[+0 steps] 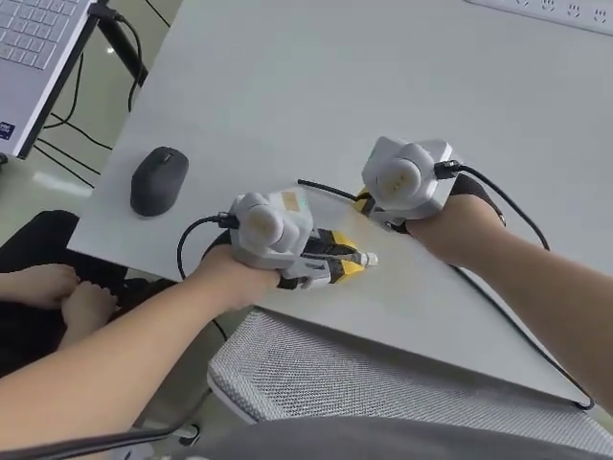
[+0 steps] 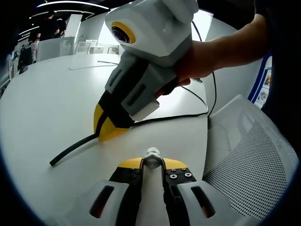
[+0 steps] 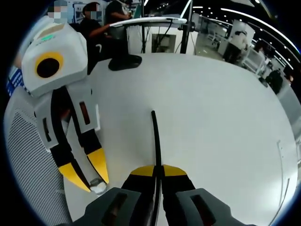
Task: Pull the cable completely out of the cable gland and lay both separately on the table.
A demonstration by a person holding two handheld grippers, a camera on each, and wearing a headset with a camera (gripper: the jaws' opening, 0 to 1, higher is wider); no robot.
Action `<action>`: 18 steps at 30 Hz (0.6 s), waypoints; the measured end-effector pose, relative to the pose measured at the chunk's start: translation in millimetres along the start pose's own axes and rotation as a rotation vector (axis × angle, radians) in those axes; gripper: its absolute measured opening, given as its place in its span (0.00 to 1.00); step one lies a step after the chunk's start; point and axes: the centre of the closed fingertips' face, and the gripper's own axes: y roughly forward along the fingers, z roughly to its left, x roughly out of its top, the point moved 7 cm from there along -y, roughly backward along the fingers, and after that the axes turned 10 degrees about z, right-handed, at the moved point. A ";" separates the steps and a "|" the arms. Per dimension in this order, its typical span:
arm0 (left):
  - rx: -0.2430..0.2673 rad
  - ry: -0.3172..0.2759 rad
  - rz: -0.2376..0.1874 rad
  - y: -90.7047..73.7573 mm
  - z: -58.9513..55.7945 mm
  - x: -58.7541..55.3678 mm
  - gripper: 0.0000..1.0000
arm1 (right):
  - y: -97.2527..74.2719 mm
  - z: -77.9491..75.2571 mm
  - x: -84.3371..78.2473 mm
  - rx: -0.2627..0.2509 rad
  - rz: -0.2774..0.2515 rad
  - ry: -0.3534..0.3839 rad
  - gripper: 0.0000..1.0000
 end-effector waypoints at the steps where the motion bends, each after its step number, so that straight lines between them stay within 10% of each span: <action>1: 0.001 -0.004 0.000 -0.3 0.7 -0.3 0.16 | 0.4 -0.2 -0.2 -0.001 -0.001 0.002 0.00; 18: 0.024 0.055 0.053 1.2 1.7 -4.5 0.16 | -2.2 1.1 0.7 0.009 -0.005 0.025 0.00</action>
